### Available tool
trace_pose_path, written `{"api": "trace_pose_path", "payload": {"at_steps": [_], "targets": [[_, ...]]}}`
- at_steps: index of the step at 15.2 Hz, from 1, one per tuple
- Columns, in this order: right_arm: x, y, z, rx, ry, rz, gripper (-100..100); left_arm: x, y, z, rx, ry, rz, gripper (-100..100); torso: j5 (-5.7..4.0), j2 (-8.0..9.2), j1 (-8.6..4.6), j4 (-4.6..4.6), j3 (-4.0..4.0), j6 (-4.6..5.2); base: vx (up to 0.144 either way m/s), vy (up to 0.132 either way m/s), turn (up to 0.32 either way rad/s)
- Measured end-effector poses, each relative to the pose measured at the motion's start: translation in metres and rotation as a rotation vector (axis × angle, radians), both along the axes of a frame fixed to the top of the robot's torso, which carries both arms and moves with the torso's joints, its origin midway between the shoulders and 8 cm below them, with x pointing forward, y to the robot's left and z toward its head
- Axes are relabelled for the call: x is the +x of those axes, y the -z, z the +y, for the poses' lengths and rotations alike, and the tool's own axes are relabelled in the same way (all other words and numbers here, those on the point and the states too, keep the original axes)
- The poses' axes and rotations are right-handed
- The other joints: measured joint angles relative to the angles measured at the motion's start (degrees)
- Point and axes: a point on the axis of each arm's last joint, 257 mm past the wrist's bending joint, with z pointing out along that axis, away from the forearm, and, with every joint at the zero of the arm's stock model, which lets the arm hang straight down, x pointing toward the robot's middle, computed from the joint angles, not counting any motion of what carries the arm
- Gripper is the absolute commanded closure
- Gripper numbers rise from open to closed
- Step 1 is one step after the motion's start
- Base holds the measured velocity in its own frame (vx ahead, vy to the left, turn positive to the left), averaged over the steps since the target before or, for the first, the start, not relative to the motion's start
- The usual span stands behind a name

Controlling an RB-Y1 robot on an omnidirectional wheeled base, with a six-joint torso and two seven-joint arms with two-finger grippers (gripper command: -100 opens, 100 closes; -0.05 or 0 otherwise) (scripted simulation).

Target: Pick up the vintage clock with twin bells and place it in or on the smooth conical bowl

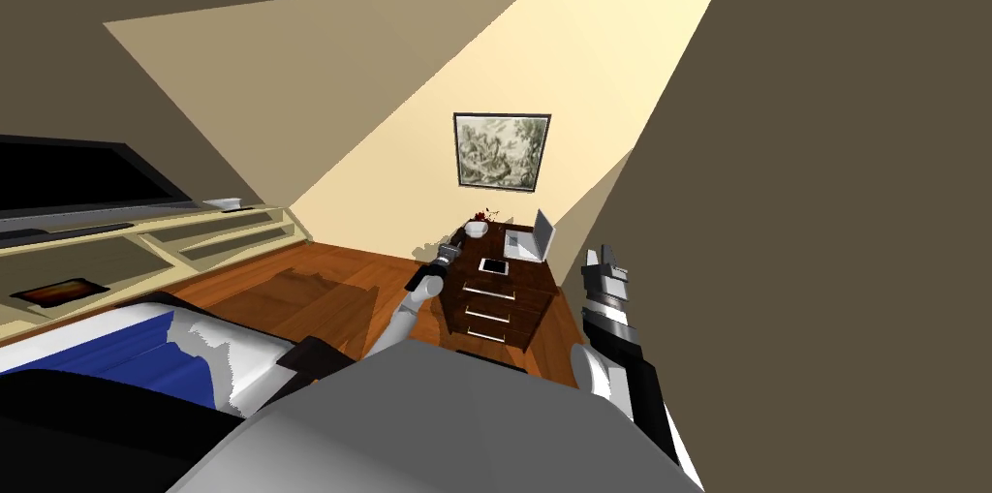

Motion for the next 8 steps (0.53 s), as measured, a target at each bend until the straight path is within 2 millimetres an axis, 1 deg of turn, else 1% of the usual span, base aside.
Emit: {"api": "trace_pose_path", "payload": {"at_steps": [4,8], "targets": [[0.000,0.000,0.000,0.000,0.000,0.000,0,0.021,0.002,0.009,0.005,-0.002,0.018,100,0.00,-0.08,0.04,-0.02,-0.05,0.06,-0.093,-0.008,-0.052],[0.000,0.000,0.000,0.000,0.000,0.000,0,0.039,0.003,0.015,0.005,-0.004,0.033,100,0.00,-0.14,0.04,0.00,-0.07,0.08,-0.077,-0.005,-0.035]]}}
